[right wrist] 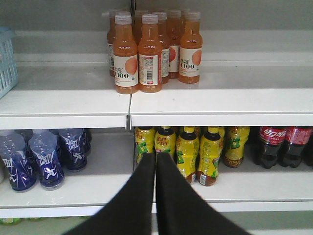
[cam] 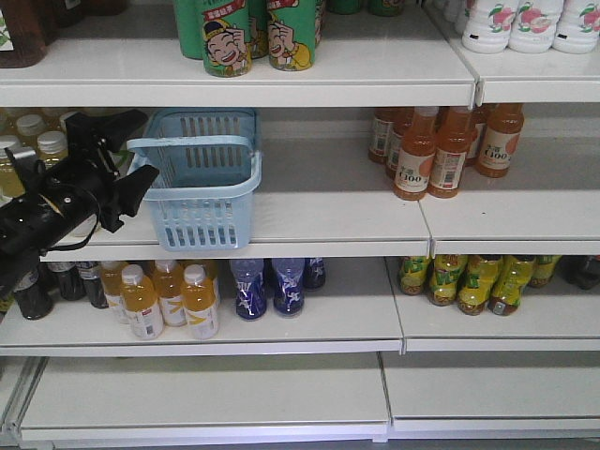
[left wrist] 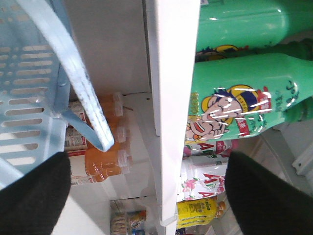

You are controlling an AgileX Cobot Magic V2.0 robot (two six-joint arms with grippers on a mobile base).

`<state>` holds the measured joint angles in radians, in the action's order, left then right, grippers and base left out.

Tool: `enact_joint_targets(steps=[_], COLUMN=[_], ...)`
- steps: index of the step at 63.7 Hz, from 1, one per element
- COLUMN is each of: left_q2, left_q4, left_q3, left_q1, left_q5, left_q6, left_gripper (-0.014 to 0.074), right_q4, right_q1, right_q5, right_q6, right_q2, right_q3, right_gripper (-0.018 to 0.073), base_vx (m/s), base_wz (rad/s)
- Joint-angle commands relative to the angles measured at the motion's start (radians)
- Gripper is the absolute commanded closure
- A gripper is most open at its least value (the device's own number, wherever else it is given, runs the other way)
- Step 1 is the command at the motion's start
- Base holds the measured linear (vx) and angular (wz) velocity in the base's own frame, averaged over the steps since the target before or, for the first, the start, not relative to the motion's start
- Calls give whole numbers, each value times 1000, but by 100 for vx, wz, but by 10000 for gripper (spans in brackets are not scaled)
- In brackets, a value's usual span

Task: Place coke in basket with both arms
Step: 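Reach the left gripper to the basket handle and grasp it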

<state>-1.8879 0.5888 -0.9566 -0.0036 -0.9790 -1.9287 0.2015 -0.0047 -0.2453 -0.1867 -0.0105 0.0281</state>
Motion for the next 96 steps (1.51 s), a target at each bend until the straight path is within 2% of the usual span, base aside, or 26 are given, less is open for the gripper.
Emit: enact_joint_targets(steps=[1, 11, 31, 54, 65, 73, 85, 92, 96], left_q2=[5, -42, -95, -170, -199, -207, -215, -215, -215], left_q4=[-31, -64, -70, -70, -72, -68, -68, -43, -15], left_q3=[-71, -128, -220, -335, -376, -379, -379, -379, -379], left_q1=[-6, -6, -6, -6, -6, -6, -6, -6, -6], left_q5=[-66, -32, 63, 98, 95, 101, 106, 95, 77], left_q6=[-10, -10, -15, -65, -85, -85, -85, -84, -84], left_gripper=[15, 29, 29, 33, 65, 148, 421, 583, 605], right_q4=[9, 9, 9, 9, 9, 9, 9, 9, 9], right_q1=[-4, -4, -4, -4, -4, -4, -4, -4, -4], right_q5=[71, 71, 71, 70, 70, 70, 70, 70, 70], right_q6=[5, 5, 5, 5, 5, 5, 5, 5, 5], right_q2=[-13, -13, -12, -12, -12, -12, -12, -12, -12], right_q3=[7, 7, 7, 7, 7, 7, 7, 7, 7], right_gripper=[564, 564, 564, 564, 564, 564, 564, 564, 564], base_vx=[0, 0, 0, 0, 0, 0, 0, 0, 0], base_wz=[0, 0, 0, 0, 0, 0, 0, 0, 0])
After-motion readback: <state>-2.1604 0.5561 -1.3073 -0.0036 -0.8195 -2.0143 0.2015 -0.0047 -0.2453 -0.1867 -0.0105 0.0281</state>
